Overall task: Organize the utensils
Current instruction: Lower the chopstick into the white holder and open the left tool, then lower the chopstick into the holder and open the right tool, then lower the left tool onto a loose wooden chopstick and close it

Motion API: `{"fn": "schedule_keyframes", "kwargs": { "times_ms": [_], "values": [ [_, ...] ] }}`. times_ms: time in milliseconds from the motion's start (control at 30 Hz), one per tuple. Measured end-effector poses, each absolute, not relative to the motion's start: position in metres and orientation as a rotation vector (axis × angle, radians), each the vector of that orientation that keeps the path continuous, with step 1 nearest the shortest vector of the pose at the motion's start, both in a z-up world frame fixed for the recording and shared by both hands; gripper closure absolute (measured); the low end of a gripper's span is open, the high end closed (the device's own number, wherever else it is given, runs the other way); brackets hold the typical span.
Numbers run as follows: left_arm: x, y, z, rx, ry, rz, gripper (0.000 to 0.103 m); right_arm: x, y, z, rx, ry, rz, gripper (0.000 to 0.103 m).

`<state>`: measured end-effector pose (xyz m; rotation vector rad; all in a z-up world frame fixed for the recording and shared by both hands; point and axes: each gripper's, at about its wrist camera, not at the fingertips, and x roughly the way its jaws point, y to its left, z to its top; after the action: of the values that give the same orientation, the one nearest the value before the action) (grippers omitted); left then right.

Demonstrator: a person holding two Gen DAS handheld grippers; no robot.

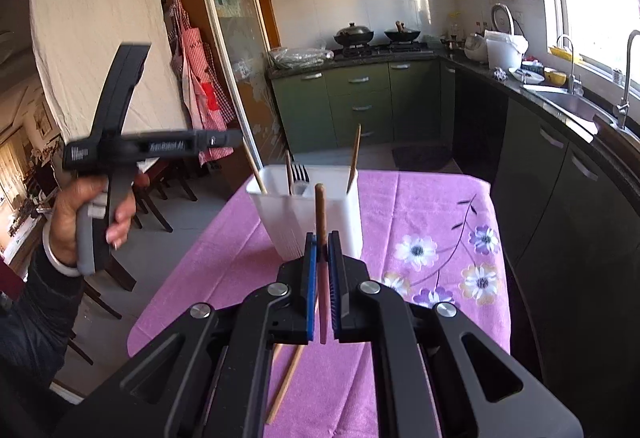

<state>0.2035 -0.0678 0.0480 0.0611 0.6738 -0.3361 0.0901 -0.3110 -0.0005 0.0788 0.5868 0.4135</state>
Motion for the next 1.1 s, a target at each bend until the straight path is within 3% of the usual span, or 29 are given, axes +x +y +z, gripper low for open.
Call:
{"fn": "schedule_keyframes", "kwargs": {
  "times_ms": [167, 400, 867, 1100],
  "values": [
    [0.164, -0.049, 0.064, 0.053, 0.595, -0.314, 0.021, 0.109, -0.321, 0.064, 0.142, 0.428, 0.416, 0.097],
    [0.123, -0.027, 0.057, 0.033, 0.590, -0.298, 0.017, 0.164, -0.316, 0.107, 0.179, 0.340, 0.367, 0.096],
    [0.119, -0.036, 0.004, 0.082, 0.744, -0.330, 0.017, 0.245, -0.280, 0.025, 0.149, 0.585, 0.361, 0.095],
    [0.127, -0.054, -0.028, 0.107, 0.839, -0.365, 0.017, 0.202, -0.285, 0.026, 0.112, 0.520, 0.375, 0.087]
  ]
}}
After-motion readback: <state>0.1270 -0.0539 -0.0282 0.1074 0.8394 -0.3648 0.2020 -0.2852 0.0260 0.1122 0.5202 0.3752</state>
